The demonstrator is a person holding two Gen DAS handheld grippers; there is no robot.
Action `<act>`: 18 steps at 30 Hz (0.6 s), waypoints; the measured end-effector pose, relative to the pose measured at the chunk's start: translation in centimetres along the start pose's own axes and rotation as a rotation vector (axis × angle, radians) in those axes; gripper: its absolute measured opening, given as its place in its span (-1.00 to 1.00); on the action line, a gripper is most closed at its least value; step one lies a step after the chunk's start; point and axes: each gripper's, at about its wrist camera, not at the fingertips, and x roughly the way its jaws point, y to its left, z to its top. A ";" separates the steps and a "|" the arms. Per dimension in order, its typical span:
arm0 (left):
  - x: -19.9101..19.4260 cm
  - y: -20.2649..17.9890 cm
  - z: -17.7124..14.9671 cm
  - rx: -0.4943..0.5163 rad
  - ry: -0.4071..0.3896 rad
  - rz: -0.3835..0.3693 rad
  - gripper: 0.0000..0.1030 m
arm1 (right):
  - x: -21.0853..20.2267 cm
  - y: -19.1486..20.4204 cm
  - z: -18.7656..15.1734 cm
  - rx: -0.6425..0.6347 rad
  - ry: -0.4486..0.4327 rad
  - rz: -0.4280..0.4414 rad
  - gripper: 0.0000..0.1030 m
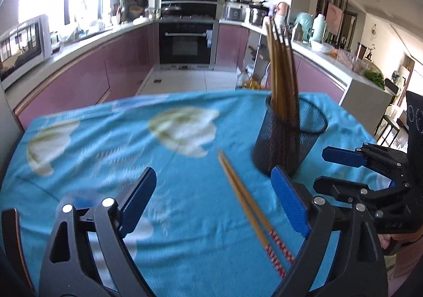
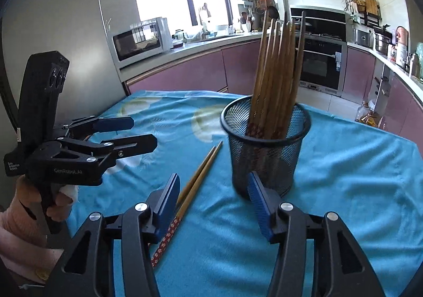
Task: Organize utensils
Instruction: 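Withdraw both grippers from the cup toward the last loose chopsticks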
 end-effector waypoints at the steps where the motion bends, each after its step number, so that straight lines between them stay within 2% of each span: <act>1: 0.1 0.2 -0.5 -0.006 0.007 0.004 0.70 | 0.4 0.4 -0.2 -0.007 0.017 0.002 0.00; 6: 0.8 0.7 -3.1 -0.009 0.038 0.009 0.70 | 2.3 1.9 -1.4 -0.010 0.080 0.022 -0.08; 10: 0.9 1.0 -3.8 -0.017 0.048 0.012 0.67 | 3.8 2.6 -2.2 -0.007 0.142 0.021 -0.29; 12: 0.9 1.0 -4.1 -0.020 0.053 0.011 0.65 | 4.4 2.8 -2.6 -0.006 0.170 0.017 -0.33; 18: 1.2 0.6 -4.7 -0.015 0.072 -0.004 0.57 | 4.4 2.8 -3.2 0.011 0.189 -0.011 -0.65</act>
